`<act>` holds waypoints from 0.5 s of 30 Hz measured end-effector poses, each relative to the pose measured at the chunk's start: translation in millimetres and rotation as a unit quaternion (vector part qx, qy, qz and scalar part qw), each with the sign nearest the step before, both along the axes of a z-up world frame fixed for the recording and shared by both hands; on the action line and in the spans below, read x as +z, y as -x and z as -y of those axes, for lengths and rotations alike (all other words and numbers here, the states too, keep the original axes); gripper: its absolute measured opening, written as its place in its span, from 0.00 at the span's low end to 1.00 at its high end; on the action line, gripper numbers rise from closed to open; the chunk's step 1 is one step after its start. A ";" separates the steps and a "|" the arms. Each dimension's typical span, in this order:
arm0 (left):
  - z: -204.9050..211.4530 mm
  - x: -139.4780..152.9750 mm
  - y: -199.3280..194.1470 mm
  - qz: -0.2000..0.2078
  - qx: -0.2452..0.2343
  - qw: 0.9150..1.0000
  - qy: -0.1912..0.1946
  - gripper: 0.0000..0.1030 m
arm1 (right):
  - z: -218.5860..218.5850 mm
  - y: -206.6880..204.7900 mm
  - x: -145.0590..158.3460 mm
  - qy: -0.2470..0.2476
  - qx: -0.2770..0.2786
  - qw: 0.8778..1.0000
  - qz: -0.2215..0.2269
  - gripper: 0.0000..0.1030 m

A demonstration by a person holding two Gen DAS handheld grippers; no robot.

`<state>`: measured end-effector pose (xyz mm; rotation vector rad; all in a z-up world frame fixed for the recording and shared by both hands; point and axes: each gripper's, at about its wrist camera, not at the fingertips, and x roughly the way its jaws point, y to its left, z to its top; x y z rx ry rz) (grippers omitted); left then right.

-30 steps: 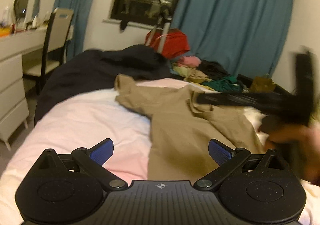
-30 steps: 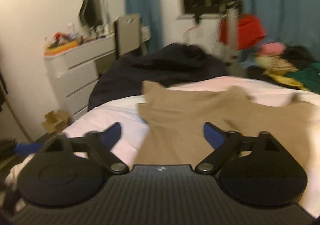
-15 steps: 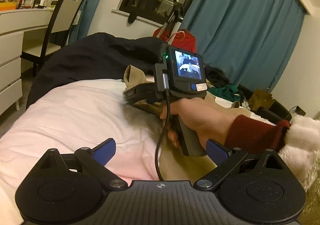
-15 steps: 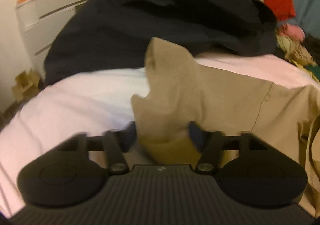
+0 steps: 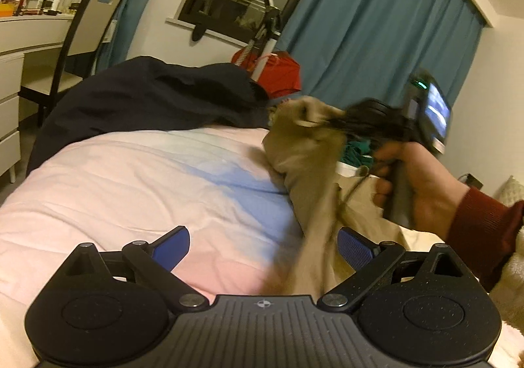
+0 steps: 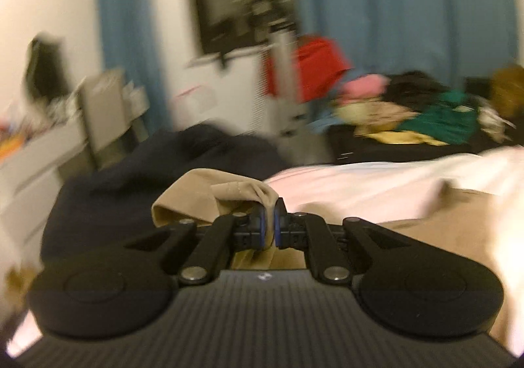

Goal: Fold clothes

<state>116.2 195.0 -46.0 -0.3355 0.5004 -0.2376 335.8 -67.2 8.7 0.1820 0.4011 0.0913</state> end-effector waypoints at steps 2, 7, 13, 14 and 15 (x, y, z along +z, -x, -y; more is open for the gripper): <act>7.3 -1.7 -0.6 -0.001 -0.012 1.000 -0.002 0.95 | 42.3 2.9 -7.5 -0.025 -0.046 0.999 -0.008 0.09; 27.0 -13.0 -6.2 -0.017 -0.044 0.999 -0.014 0.95 | 110.2 -10.4 -54.3 -0.081 -0.093 0.987 -0.104 0.11; 47.0 -26.5 -17.9 -0.036 -0.075 0.996 -0.029 0.95 | 119.2 3.4 -58.1 -0.092 -0.068 0.988 -0.101 0.87; 48.6 -27.6 -19.3 -0.038 -0.078 0.996 -0.031 0.95 | 117.9 10.2 -52.7 -0.094 -0.057 0.990 -0.093 0.86; 50.2 -28.6 -20.7 -0.040 -0.081 0.995 -0.033 0.95 | 115.4 22.1 -44.5 -0.089 -0.042 0.992 -0.085 0.86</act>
